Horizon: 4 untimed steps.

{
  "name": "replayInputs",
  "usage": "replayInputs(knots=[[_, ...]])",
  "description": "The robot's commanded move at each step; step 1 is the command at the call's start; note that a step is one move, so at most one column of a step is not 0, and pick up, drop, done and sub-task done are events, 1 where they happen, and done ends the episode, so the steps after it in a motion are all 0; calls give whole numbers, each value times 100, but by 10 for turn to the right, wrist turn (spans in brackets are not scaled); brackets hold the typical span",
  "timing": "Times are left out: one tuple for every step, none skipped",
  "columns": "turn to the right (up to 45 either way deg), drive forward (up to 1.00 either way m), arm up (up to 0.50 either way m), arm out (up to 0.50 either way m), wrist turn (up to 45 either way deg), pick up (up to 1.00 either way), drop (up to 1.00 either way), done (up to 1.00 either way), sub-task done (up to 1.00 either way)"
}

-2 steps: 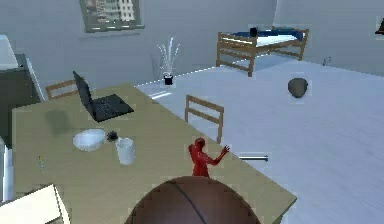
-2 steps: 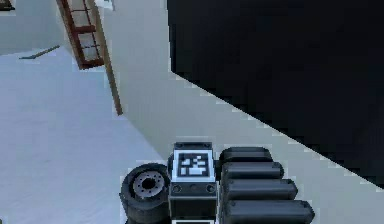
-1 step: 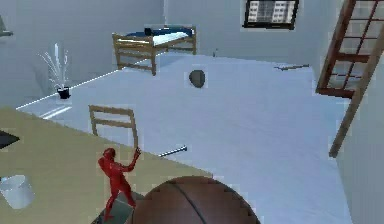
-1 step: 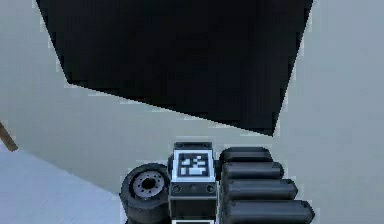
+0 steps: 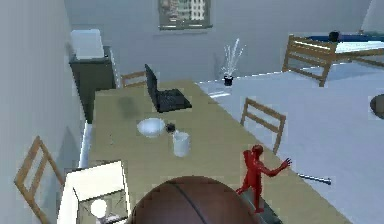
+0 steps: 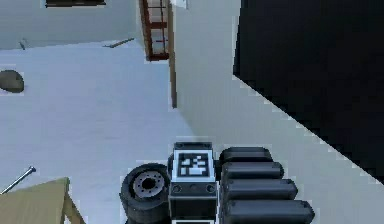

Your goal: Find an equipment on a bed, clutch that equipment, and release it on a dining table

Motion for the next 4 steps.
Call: replayInputs(knots=[[-450, 0, 0, 0, 0, 0, 0, 0, 0], [-270, 0, 0, 0, 0, 0, 0, 0, 0], [450, 0, 0, 0, 0, 0, 0, 0, 0], [450, 0, 0, 0, 0, 0, 0, 0, 0]])
